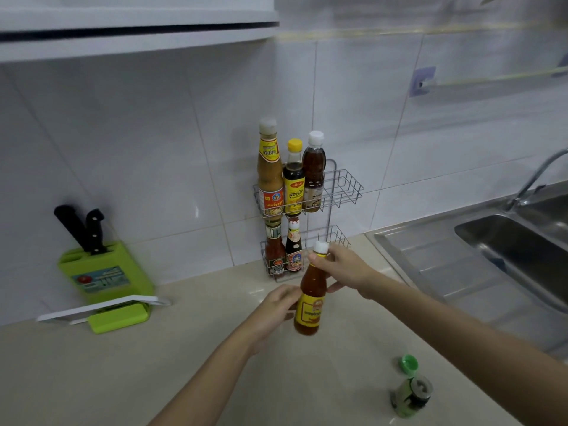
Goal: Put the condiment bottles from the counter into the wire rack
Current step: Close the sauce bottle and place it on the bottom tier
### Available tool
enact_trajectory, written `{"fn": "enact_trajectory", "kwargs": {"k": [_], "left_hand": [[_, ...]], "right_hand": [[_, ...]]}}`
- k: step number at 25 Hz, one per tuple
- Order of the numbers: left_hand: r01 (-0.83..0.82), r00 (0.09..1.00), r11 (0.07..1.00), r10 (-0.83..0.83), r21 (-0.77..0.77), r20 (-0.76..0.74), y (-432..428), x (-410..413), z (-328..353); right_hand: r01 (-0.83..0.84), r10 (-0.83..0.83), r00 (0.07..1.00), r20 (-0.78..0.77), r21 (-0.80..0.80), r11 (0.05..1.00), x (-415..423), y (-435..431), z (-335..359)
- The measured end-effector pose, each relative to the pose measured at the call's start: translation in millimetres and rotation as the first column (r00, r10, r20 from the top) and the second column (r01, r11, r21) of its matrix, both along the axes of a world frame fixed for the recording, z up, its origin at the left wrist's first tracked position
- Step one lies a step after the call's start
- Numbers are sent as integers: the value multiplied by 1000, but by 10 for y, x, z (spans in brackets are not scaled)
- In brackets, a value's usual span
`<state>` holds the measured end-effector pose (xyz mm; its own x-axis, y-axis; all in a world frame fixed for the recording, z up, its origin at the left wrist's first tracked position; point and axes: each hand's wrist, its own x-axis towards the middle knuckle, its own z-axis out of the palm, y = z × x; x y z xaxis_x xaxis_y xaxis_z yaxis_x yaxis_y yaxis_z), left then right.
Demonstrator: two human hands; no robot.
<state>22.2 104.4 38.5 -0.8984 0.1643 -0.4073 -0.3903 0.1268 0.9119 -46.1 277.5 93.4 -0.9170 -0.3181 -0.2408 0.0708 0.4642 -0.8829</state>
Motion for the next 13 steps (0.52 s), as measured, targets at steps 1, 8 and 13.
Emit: {"fn": "enact_trajectory", "kwargs": {"k": [1, 8, 13], "left_hand": [[-49, 998, 998, 50, -49, 27, -45, -50, -75], [-325, 931, 939, 338, -109, 138, -427, -402, -446], [-387, 910, 917, 398, -99, 119, -406, -859, -447]], "right_hand": [[73, -71, 994, -83, 24, 997, -43, 20, -90], [375, -431, 842, -323, -223, 900, -508, 260, -394], [432, -530, 778, -336, -325, 841, -811, 137, -585]]}}
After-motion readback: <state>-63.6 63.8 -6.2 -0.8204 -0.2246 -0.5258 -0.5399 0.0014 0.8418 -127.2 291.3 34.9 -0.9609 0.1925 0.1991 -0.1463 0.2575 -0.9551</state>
